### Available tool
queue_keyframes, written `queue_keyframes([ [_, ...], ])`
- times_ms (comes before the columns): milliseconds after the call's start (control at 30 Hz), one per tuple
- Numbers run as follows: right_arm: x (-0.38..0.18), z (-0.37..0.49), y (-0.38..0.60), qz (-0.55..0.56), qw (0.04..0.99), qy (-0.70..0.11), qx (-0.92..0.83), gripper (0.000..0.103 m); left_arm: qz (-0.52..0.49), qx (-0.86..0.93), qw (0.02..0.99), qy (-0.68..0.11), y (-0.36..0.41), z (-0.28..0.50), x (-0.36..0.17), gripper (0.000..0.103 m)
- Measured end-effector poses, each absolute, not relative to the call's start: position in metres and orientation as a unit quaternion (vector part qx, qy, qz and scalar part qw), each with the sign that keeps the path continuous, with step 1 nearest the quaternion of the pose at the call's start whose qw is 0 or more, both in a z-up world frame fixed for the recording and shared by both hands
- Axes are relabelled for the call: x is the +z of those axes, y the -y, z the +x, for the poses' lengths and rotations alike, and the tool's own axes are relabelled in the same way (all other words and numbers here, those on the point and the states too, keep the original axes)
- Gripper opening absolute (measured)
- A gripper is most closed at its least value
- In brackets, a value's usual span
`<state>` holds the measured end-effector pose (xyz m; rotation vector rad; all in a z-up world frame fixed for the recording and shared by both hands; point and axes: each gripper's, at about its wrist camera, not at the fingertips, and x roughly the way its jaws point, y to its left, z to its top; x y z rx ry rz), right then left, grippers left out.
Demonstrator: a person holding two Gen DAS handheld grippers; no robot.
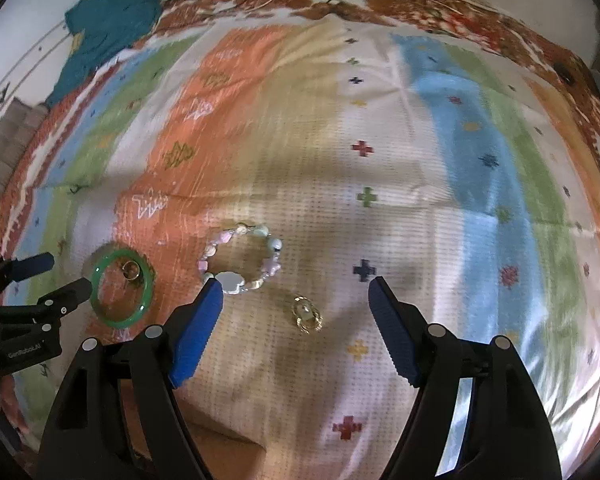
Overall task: Organize jewelry
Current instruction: 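Move left gripper to the green bangle while right moves to gold earrings, then grasp the green jade bangle with left gripper while right grasps gold earrings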
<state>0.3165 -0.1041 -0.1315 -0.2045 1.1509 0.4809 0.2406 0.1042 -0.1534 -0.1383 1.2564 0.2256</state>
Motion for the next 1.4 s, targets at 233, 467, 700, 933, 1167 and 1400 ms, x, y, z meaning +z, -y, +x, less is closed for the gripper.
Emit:
queue_keyframes([
  [233,-0.144,0.33,0.094,-0.105,0.804,-0.542,0.221,0.075,-0.062,0.103,0.787,-0.606,-0.113,0.25,-0.173,0.073],
  [467,-0.163,0.344,0.087,-0.114,0.795,-0.555,0.215,0.075,-0.06,0.092,0.778,-0.619,-0.113,0.25,-0.185,0.072],
  [700,-0.178,0.345,0.076,-0.14,0.785,-0.562,0.22,0.075,-0.049,0.088,0.776,-0.623,-0.112,0.249,-0.19,0.072],
  [933,-0.183,0.343,0.074,-0.153,0.786,-0.558,0.22,0.075,-0.061,0.085,0.774,-0.624,-0.116,0.251,-0.191,0.049],
  [1167,-0.18,0.341,0.078,-0.14,0.783,-0.558,0.235,0.031,-0.071,0.078,0.774,-0.624,-0.122,0.253,-0.189,0.019],
  [1400,-0.18,0.339,0.078,-0.144,0.786,-0.552,0.241,0.015,-0.068,0.077,0.779,-0.618,-0.124,0.25,-0.184,0.007],
])
